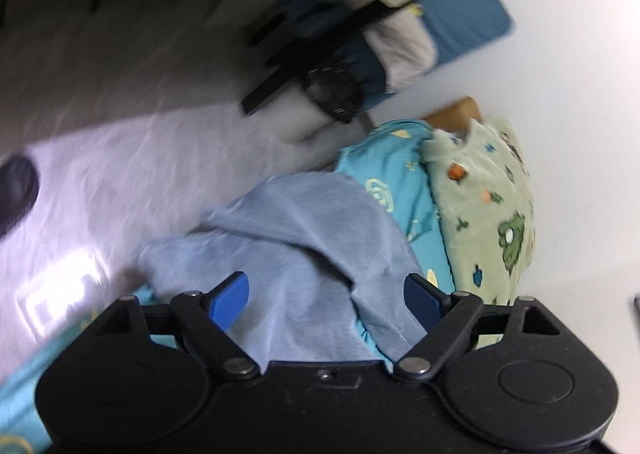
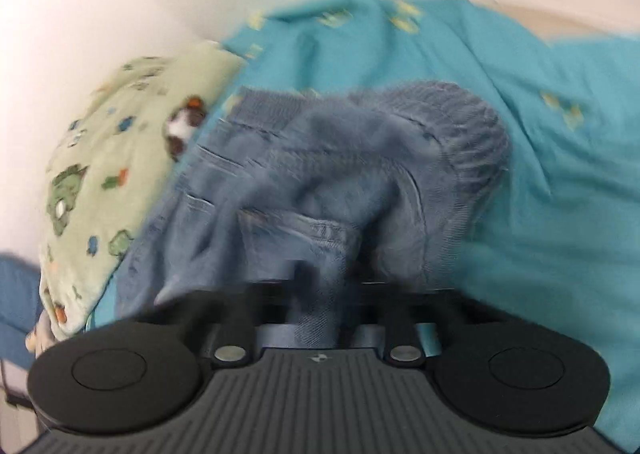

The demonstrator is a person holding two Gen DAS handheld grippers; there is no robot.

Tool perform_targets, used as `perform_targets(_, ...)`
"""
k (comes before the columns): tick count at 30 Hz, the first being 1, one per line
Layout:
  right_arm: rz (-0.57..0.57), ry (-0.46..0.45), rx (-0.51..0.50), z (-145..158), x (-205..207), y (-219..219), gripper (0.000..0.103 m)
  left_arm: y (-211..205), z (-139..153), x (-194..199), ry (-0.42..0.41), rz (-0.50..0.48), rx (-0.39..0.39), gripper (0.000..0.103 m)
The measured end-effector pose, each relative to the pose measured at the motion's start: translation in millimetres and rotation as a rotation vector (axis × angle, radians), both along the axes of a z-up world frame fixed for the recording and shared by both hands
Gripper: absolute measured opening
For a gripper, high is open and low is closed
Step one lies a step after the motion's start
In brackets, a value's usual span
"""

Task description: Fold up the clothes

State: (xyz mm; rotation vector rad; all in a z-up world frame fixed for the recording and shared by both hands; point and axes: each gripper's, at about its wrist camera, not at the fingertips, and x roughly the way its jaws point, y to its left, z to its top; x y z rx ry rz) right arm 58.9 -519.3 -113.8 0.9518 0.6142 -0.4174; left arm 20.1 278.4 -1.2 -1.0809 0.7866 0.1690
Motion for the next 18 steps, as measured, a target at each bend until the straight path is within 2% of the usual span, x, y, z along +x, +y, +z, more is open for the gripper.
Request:
perform_targets(1, 0.013, -0.026, -0.018, 5, 1, 0, 0.006, 4, -6, -1, 0.018, 0.013, -0.027, 0.083)
perform_targets(5, 0.039, -0.221, -0.065, 38, -4, 2, 0.005, 22, -28, -6, 0.091, 0.067, -0.137, 0.083)
perform_targets(8, 0.04, -0.315, -0.135, 61, -4, 7, 0.005, 29, -46, -5, 0.155, 0.074, -0.193, 0.083)
perform_targets(11, -0.012, -0.191, -0.121, 49, -3, 3, 0.005, 37, -62, -5, 0.199, 0.07, -0.242, 0.082)
perform_targets(14, -0.031, -0.057, -0.072, 27, -2, -6, 0.005, 48, -72, -6, 0.222, 0.085, -0.242, 0.082)
perform_targets(18, -0.041, -0.048, -0.009, 20, -7, -15, 0.006, 59, -94, -5, 0.263, 0.098, -0.262, 0.081)
